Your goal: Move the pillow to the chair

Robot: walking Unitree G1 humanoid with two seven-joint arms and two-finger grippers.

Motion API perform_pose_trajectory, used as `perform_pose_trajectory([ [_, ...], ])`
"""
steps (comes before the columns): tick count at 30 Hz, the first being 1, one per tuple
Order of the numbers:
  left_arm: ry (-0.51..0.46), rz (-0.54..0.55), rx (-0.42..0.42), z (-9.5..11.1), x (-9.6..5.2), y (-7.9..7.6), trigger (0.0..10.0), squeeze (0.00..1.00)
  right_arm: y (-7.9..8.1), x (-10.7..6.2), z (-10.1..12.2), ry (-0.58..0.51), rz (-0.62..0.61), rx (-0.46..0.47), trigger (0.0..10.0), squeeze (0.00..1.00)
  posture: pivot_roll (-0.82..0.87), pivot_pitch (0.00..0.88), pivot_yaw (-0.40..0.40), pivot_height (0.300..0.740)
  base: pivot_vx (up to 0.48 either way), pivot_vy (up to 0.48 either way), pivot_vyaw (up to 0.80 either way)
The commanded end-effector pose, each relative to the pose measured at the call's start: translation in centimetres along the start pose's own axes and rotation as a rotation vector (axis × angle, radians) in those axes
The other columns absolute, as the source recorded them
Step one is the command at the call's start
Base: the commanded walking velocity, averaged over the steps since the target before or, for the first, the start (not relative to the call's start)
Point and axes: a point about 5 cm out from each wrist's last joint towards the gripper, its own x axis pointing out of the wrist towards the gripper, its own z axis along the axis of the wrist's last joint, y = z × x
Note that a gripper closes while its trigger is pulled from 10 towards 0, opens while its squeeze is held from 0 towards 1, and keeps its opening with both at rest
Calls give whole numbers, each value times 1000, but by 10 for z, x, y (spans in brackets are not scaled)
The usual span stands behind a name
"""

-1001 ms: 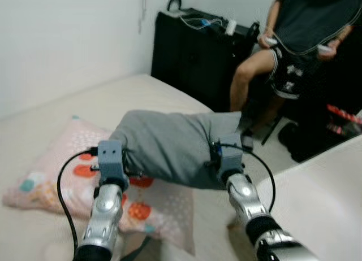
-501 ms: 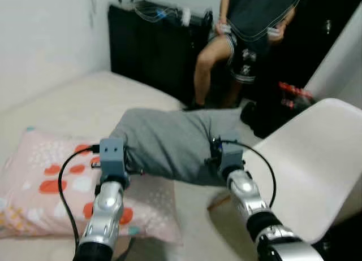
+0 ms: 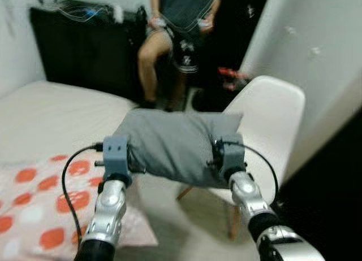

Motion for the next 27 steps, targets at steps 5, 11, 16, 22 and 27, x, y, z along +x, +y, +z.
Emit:
perform_pose_trajectory([
  [5,-16,-56,17,1,-3,-11,10000,0,3,2,4,-20,17,-2,10000,0,21,0,-131,740,0,0,-800],
  [11,-9,-47,17,-2,-8,-8,10000,0,5,-1,0,-15,29,2,10000,0,25,0,-146,740,0,0,-800],
  [16,-3,-41,23,-5,-10,-8,10000,0,6,-1,-1,-10,39,-5,10000,0,33,0,-150,740,0,0,-800],
  [22,0,-63,44,-5,-9,-9,10000,0,7,-2,-2,-12,29,14,10000,0,49,0,-112,740,0,0,-800],
  [27,14,-115,79,-4,-6,-7,10000,0,14,-3,-4,-20,2,62,10000,0,59,0,-31,740,0,0,-800],
])
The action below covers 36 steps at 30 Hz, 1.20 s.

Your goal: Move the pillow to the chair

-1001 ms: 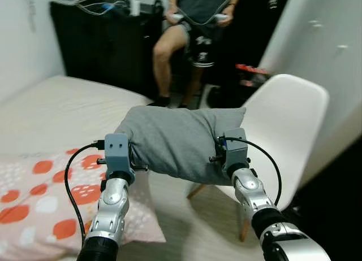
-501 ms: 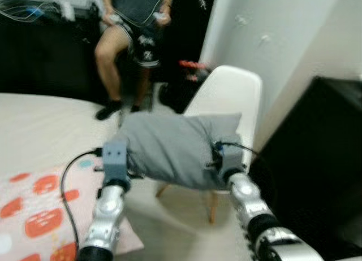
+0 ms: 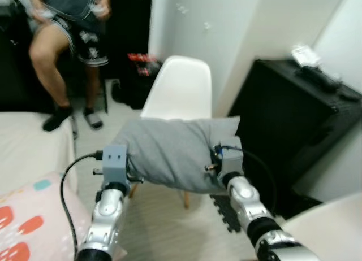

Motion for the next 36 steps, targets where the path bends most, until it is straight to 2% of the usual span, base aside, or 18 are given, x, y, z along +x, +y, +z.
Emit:
perform_pose_trajectory([
  [1,-32,-97,33,11,5,-14,10000,0,4,1,7,-49,-11,28,10000,0,59,0,-31,740,0,0,-800],
  [3,-32,-97,33,11,5,-14,10000,0,4,1,7,-49,-11,28,10000,0,59,0,-31,740,0,0,-800],
  [4,-20,-124,66,11,6,-9,10000,0,10,1,7,-58,-26,60,10000,0,54,0,19,740,0,0,-800],
  [8,-12,-133,87,11,10,-5,10000,0,15,1,7,-64,-28,81,10000,0,49,0,27,740,0,0,-800],
  [14,-10,-136,83,11,11,-8,10000,0,15,1,6,-62,-25,85,10000,0,50,0,26,740,0,0,-800],
  [19,2,-150,64,8,7,-16,10000,0,13,1,7,-59,-19,81,10000,0,45,0,14,740,0,0,-800],
  [32,55,-132,-10,3,8,-18,10000,0,9,2,7,-48,-15,66,10000,0,36,0,-11,740,0,0,-800],
  [36,59,-131,-1,1,8,-17,10000,0,7,3,8,-44,-15,62,10000,0,30,0,-17,740,0,0,-800],
])
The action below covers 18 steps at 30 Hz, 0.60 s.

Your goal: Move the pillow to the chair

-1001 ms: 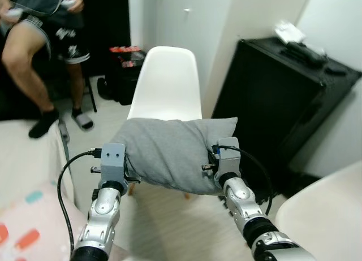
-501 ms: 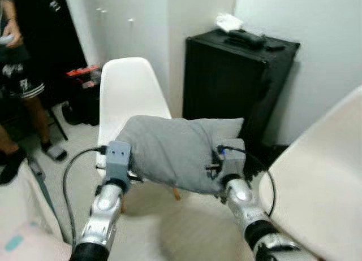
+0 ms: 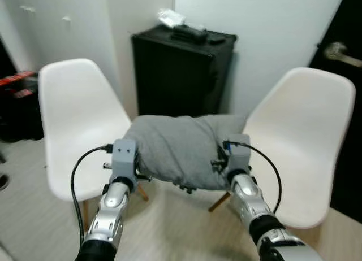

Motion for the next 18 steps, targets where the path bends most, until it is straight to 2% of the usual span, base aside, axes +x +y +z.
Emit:
perform_pose_trajectory([
  [1,-18,-49,7,5,3,-12,10000,0,8,2,5,-19,47,-10,10000,0,30,0,-17,740,0,0,-800],
  [4,-32,-40,39,5,3,-10,10000,0,7,3,5,-17,46,-13,10000,0,29,0,-21,740,0,0,-800],
  [18,-9,-39,5,3,3,-11,10000,0,4,4,6,-9,45,-16,10000,0,24,0,-30,740,0,0,-800],
])
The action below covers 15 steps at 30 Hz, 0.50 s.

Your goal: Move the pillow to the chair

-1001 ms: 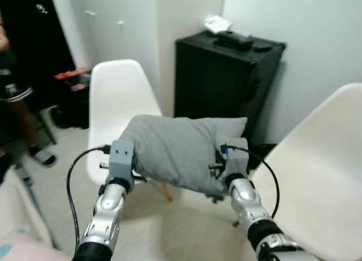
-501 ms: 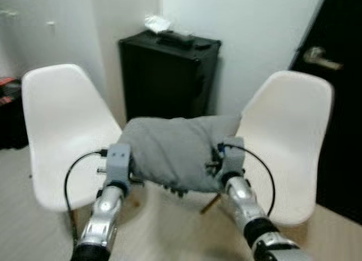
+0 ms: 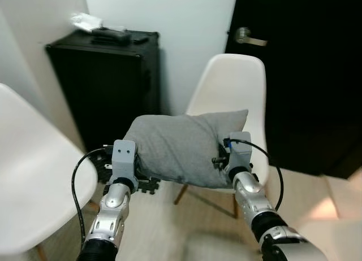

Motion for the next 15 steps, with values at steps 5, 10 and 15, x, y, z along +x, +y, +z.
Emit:
perform_pose_trajectory([
  [5,-1,-55,1,3,2,-8,10000,0,10,3,6,-17,45,-4,10000,0,25,0,-31,740,0,0,-800],
  [10,21,-58,-12,1,2,-8,10000,0,10,4,6,-17,46,-6,10000,0,25,0,-31,740,0,0,-800],
  [15,24,-61,-33,1,2,-9,10000,0,9,4,7,-19,45,-10,10000,0,25,0,-34,740,0,0,-800],
])
